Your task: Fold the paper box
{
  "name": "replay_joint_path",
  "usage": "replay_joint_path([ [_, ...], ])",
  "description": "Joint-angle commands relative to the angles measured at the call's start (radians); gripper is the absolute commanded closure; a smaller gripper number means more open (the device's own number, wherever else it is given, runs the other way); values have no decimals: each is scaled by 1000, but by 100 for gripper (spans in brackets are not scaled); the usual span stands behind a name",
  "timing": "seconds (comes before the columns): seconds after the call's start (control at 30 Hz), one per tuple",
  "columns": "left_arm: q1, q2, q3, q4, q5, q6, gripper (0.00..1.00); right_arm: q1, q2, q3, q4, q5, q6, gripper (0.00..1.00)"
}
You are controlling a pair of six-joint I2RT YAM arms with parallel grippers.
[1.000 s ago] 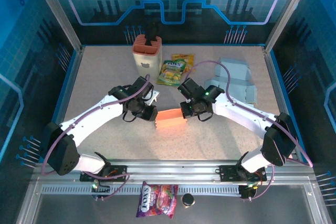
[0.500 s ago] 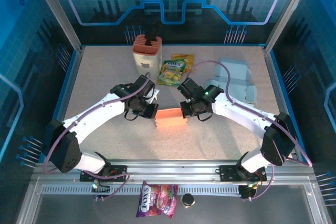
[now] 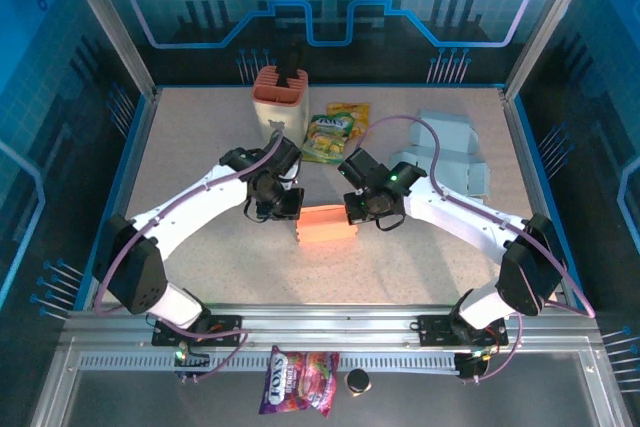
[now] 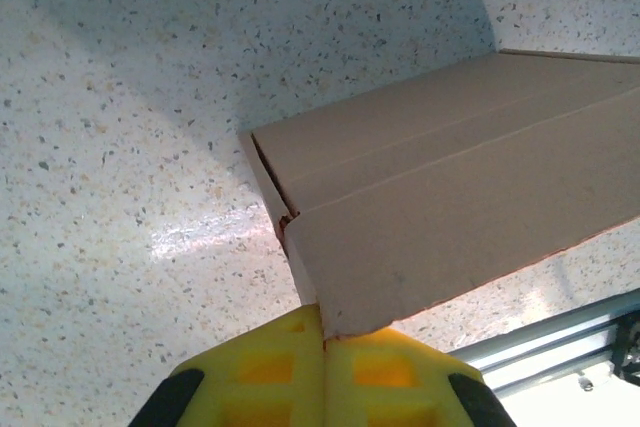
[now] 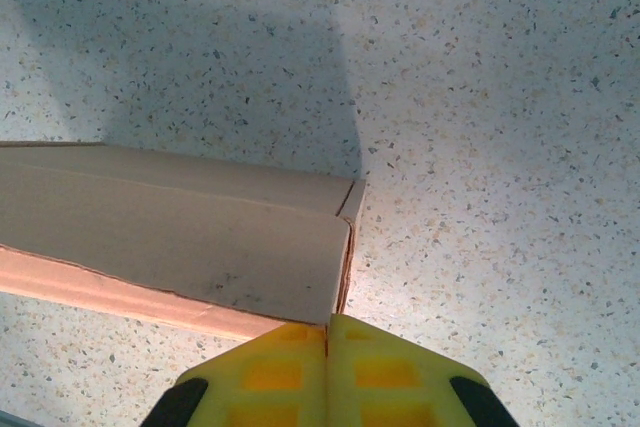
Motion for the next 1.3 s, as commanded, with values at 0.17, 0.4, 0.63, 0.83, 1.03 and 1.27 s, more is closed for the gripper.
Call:
replay_joint_path([
  [0.17, 13, 41, 58, -42, 112, -97, 98, 16, 14, 19, 13, -17, 18, 100],
  [0.4, 30, 45, 50, -34, 132, -88, 99, 13, 13, 16, 13, -15, 16, 100],
  [0.63, 29, -5, -49, 61, 130, -47, 100, 13, -2, -20, 46, -15, 1, 100],
  [0.83, 20, -59, -159, 151, 116, -18, 100, 14, -16, -62, 89, -24, -30, 100],
  [1.03, -13, -81, -206, 167, 72, 6, 100, 14, -31, -86, 88, -27, -19, 100],
  [1.27, -27, -94, -219, 158, 29, 16, 100, 13, -45, -72, 48, -38, 6, 90],
])
